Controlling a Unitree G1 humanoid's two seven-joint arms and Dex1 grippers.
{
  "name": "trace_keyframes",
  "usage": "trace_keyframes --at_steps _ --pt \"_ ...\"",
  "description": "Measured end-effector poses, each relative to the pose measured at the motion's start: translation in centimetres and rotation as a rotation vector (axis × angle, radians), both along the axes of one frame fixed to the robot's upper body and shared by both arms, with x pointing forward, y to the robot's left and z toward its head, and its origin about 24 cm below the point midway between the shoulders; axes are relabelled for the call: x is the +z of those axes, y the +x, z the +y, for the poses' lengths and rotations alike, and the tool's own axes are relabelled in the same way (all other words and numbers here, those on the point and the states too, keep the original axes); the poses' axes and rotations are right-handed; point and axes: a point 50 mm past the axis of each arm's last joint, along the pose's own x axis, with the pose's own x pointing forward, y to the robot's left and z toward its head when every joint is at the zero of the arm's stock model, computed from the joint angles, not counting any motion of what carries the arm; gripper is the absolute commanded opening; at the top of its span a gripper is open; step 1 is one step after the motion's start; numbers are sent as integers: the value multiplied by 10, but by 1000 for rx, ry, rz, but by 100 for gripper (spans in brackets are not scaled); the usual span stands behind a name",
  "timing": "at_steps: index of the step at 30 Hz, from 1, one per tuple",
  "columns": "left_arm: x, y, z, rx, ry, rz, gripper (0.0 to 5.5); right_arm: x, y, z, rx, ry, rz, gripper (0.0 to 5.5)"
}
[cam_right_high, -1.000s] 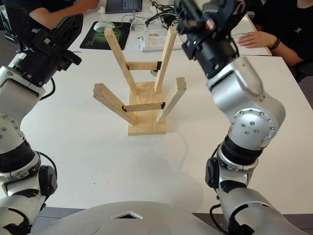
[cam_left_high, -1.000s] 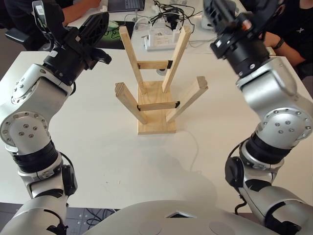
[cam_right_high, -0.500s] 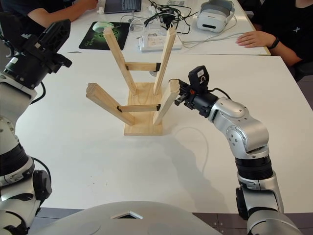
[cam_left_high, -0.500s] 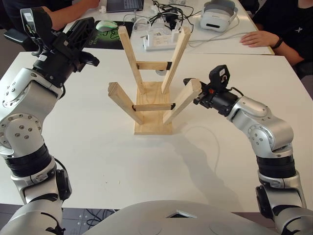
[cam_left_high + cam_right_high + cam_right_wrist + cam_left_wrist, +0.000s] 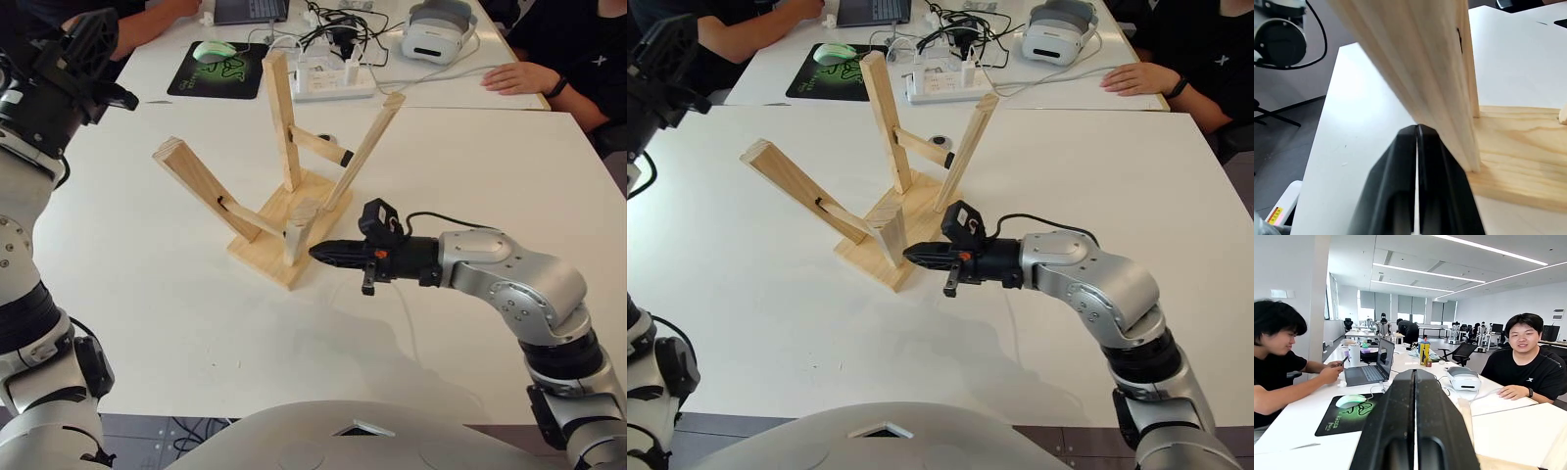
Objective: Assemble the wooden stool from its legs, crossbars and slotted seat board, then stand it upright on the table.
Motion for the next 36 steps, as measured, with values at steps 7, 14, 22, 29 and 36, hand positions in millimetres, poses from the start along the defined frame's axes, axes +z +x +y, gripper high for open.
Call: trace_keyframes --at_steps 7,14,22,29,36 --pt "2 7 -9 -38 2 -3 0 25 2 79 25 177 -44 3" --pt "-3 2 -3 -9 -7 -2 0 -11 -5 -24 42 -92 80 3" --pt "-6 -8 33 42 166 21 39 -29 8 -94 -180 -270 16 81" --pt "-45 -20 91 2 457 227 134 -28 30 -108 -303 -208 -108 179" --pt "-114 -30 78 -315 613 447 194 -24 40 -97 -298 -146 -189 284"
